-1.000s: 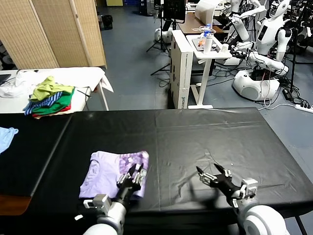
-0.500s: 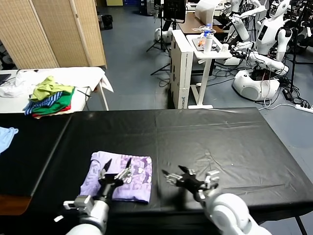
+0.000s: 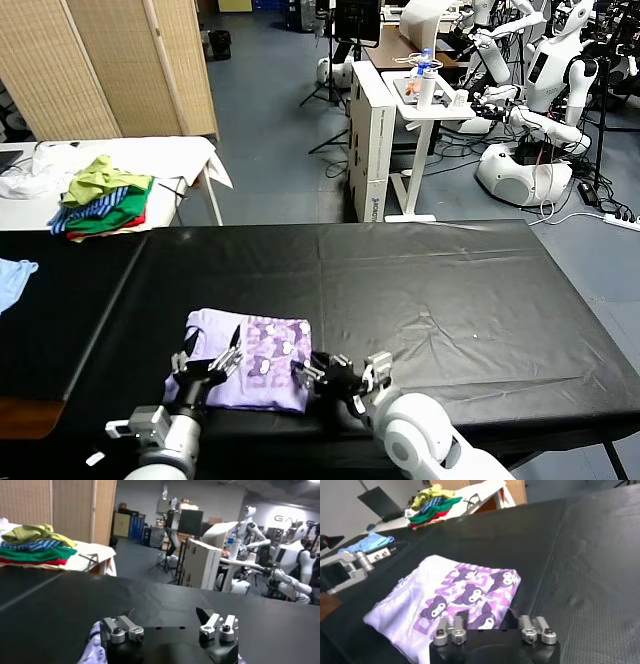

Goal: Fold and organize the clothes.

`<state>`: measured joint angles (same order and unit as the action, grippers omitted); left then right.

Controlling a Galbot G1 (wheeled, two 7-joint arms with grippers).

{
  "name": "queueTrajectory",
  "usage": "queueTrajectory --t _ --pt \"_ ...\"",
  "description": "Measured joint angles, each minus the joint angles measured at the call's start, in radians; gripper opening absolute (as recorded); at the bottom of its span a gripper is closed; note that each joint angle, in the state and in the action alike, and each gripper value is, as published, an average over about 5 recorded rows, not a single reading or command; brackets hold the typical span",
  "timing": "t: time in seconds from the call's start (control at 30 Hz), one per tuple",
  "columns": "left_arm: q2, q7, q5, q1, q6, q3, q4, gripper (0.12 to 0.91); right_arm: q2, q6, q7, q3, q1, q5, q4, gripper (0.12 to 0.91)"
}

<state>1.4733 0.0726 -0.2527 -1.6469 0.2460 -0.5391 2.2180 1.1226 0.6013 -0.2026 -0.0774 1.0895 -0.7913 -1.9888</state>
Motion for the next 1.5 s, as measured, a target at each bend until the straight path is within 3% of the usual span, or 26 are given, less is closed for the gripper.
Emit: queueTrajectory --t 0.13,0.23,0.43,0.73,0.83,1.2,1.3,1.5 --pt "0.001 0.000 -0.001 -0.006 -0.002 -0.009 0.003 0.907 0.003 0.000 0.000 -0.003 0.002 0.007 0.005 0.275" --pt "0.003 0.000 -0.001 -0.011 -0.007 -0.011 0.004 0.907 0.002 0.001 0.002 0.005 0.007 0.015 0.004 0.160" --pt "0.004 0.001 0.001 -0.020 -0.014 -0.012 0.004 0.907 -0.028 0.036 0.008 0.068 0.028 0.009 -0.020 0.140" --pt "-0.002 0.002 -0.004 -0.030 -0.016 -0.015 0.004 0.907 -0.121 0.095 0.070 0.221 0.070 0.015 -0.053 0.146" --pt "-0.005 0.002 -0.017 -0.039 -0.012 -0.016 0.010 0.907 -0.143 0.103 0.080 0.256 0.084 0.018 -0.067 0.237" --pt "-0.025 -0.024 -0.066 -0.092 -0.064 -0.032 0.024 0.907 -0.193 0.074 0.092 0.343 0.144 0.025 -0.125 0.850" --pt "-0.029 -0.019 -0.073 -0.115 -0.065 -0.036 0.037 0.907 -0.205 0.024 0.101 0.371 0.171 0.049 -0.148 0.899" --pt "-0.053 -0.013 -0.073 -0.176 -0.066 -0.053 0.075 0.907 -0.241 -0.106 0.116 0.448 0.257 0.110 -0.203 0.907"
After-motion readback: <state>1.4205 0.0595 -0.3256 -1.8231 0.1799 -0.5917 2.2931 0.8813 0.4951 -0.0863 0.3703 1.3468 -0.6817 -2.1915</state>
